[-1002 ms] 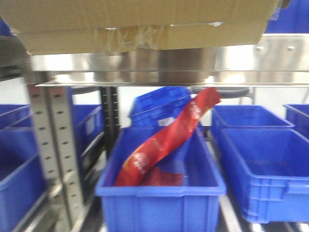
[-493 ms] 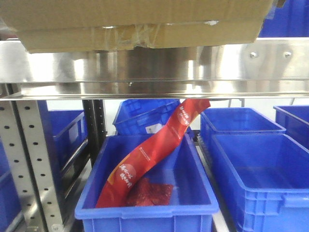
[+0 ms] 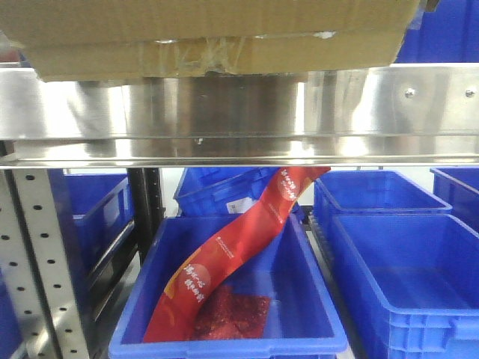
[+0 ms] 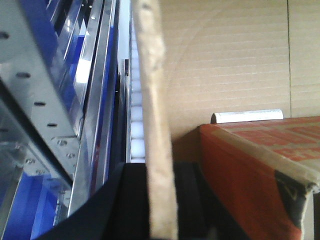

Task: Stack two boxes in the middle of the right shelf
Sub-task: 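Lower the box stack onto the middle shelf level and push it in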

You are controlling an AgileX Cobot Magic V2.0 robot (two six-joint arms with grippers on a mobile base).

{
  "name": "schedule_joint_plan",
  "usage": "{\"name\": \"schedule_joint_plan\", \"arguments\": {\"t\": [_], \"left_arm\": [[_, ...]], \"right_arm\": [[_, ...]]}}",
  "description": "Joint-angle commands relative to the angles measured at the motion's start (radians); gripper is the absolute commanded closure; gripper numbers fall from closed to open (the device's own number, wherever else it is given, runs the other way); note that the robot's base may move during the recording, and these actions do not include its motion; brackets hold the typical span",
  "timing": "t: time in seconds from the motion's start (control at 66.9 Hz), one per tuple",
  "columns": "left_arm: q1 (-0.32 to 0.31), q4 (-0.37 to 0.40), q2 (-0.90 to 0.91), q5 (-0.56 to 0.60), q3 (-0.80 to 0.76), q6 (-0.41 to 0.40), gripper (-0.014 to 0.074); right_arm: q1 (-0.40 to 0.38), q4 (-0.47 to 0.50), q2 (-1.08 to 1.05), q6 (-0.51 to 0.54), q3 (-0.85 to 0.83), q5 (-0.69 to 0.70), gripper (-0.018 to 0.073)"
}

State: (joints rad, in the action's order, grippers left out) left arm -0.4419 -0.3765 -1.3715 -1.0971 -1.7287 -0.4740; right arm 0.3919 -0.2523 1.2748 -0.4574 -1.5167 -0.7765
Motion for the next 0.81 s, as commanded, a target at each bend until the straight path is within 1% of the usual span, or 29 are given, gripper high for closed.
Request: {"name": "schedule_joint_plan", "arguments": {"t": [0.0,0.493,0.792], "left_arm": [[0.001,-0.020,0.011,0.025,-0.011,-0.007,0.0707],[0.001,-0.020,0.011,0.025,-0.011,-0.007,0.0707],[0.001,-0.020,0.011,0.025,-0.011,-0.007,0.0707]], "right_arm": [[0.001,0.000,-0.018,0.002,-0.008,0.091,0.0721],[0.001,0.000,-0.018,0.002,-0.008,0.187,0.0721],[0.001,0.000,-0.018,0.002,-0.008,0.196,0.0721]]}}
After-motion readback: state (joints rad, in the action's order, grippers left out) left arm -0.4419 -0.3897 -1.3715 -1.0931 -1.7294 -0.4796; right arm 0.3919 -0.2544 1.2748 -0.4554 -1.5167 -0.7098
